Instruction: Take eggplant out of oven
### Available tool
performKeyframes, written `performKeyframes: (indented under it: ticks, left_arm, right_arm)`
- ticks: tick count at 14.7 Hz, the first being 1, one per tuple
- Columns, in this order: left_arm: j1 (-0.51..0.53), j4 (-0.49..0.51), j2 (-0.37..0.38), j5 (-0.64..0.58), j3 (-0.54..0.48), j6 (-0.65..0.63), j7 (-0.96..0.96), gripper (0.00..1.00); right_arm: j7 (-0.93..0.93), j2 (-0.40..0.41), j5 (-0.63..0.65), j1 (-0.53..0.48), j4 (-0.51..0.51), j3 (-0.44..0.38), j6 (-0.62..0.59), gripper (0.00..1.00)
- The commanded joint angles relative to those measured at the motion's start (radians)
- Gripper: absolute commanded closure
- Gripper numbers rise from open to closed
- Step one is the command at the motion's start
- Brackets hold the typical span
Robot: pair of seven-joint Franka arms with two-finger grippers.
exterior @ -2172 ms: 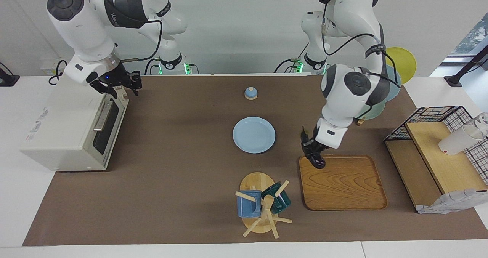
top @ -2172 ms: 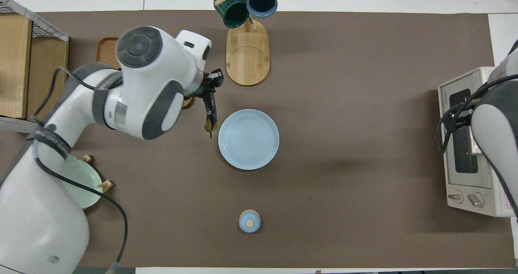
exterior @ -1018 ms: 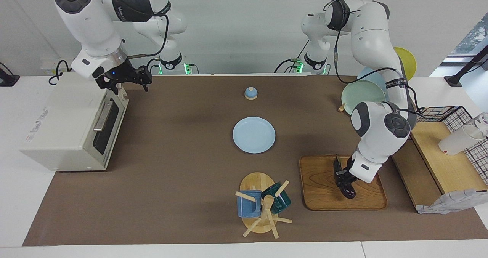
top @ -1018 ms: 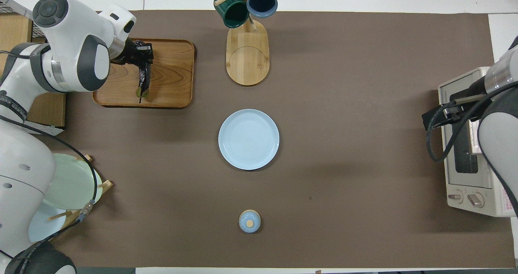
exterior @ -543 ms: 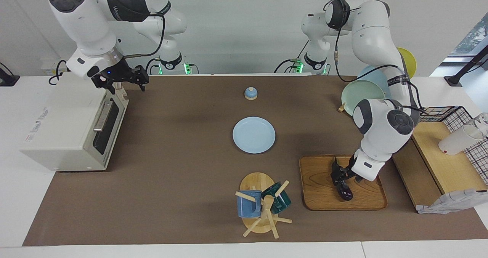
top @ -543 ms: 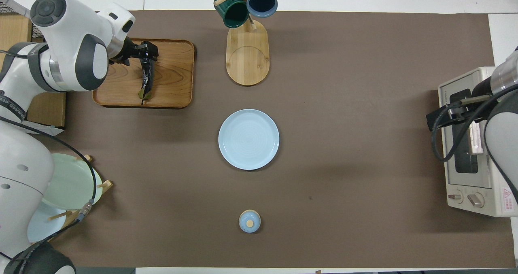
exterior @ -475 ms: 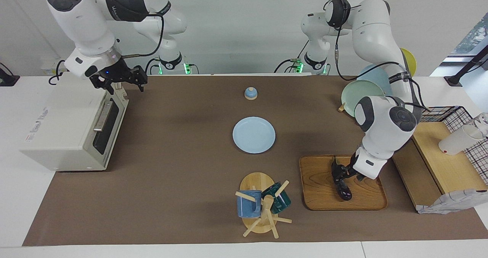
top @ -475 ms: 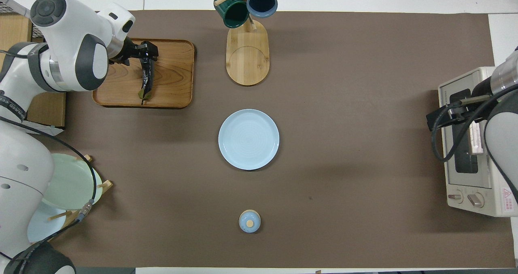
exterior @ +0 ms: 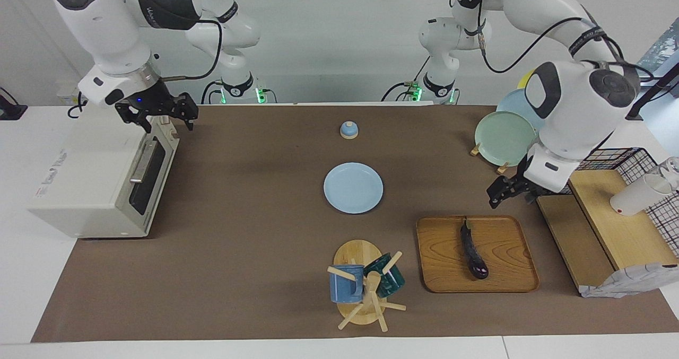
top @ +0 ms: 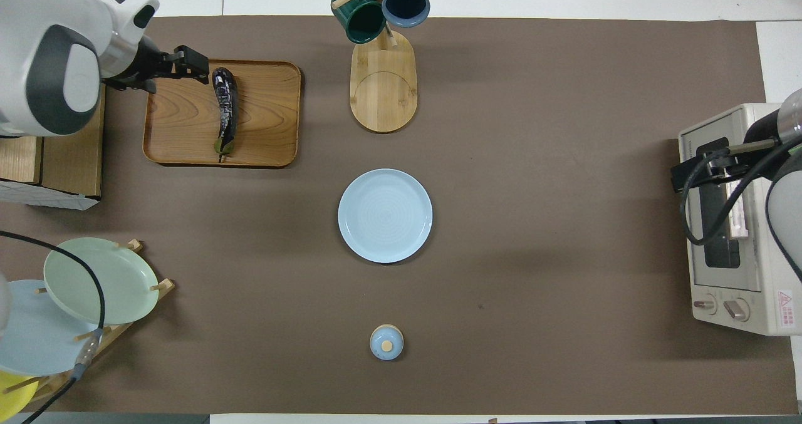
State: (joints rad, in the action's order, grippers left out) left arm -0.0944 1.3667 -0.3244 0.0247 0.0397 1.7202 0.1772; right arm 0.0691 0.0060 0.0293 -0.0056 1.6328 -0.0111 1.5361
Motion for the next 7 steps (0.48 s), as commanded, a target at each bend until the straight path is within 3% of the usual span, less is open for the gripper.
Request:
performKeyframes:
  ticks: [1, 7]
  left_arm:
    - [-0.007, 0.058, 0.112, -0.022, 0.000, -0.111, -0.005, 0.00]
    - [-0.005, 0.277, 0.330, -0.020, 0.003, -0.203, -0.013, 0.00]
  right_arm:
    - [-0.022, -0.017, -0.035, -0.023, 0.015, 0.006, 0.016, 0.00]
    - [-0.015, -0.023, -0.034, -0.020, 0.022, 0.006, 0.003, 0.00]
